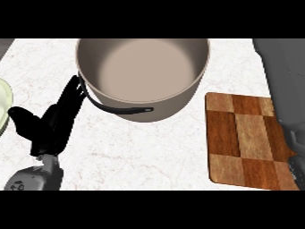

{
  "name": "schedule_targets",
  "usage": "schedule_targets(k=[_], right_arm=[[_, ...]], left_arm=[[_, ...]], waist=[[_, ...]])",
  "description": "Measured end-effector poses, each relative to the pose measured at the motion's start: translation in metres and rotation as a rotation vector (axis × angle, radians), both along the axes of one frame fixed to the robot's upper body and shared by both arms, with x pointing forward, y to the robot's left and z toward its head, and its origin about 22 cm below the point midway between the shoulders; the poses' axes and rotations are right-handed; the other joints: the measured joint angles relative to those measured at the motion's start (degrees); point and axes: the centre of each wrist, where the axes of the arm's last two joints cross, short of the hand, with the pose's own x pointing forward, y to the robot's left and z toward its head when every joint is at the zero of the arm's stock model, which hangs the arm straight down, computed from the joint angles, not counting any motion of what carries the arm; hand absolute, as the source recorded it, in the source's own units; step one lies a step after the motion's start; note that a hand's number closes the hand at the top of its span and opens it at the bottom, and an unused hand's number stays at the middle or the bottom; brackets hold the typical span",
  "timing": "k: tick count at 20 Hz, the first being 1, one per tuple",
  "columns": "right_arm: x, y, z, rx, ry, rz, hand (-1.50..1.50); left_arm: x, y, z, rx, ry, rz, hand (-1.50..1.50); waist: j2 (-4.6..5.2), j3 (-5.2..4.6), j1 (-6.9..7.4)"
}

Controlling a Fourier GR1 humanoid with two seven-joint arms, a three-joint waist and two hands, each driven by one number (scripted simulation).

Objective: Pick the can from the cutting board and place it in the pot

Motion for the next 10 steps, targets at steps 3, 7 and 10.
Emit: schedule_targets(k=[3,7,10], right_arm=[[0.007,0.018,-0.002,-0.023,0.019,-0.014,1.5],[0.017,0.043,-0.018,-0.054,0.038,-0.014,1.5],[0.021,0.062,-0.03,-0.099,0.033,0.0,1.5]], left_arm=[[0.002,0.005,0.003,-0.001,0.0,-0.002,0.0],[0.005,0.001,0.003,0.0,-0.003,-0.006,0.0],[0.004,0.001,0.0,0.0,-0.01,-0.005,0.0]], waist=[[0.14,0.0,0.23],[0.3,0.0,0.51],[0.39,-0.01,0.73]])
